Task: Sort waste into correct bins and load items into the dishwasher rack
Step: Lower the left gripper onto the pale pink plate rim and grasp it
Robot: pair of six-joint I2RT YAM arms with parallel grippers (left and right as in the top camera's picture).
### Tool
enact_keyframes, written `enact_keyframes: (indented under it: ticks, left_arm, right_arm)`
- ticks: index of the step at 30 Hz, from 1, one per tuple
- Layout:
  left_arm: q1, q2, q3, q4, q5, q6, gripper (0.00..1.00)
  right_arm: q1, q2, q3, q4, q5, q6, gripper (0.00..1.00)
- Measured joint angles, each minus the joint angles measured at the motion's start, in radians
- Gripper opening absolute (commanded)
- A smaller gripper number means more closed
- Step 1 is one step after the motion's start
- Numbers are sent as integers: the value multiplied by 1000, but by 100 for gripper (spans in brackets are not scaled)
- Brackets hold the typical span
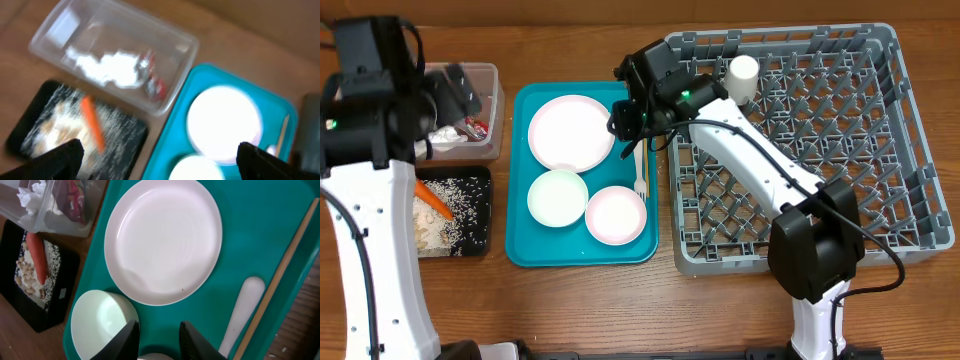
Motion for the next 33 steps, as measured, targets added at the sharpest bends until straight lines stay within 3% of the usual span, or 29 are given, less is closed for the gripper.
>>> enact_keyframes:
  ticks: [9,10,11,14,21,33]
  left_arm:
    - [0,69,-3,-207,25,0,100]
    - [0,74,-3,-210,29,0,91]
    - [0,77,-3,-212,41,1,74]
    - [0,83,-4,-188,124,10,84]
    - [-70,124,-5,-168,245,15,80]
    - [-226,311,-80,-171,200,6,70]
  right_arm:
    - [23,0,0,-69,27,-1,35]
    - [21,0,0,-78,27,0,34]
    - [18,0,0,-88,28,0,35]
    - [3,0,8,-138,30,0,35]
    - [-28,-2,74,-251,46,-2,38]
    - [-96,-61,74,-361,56,-5,43]
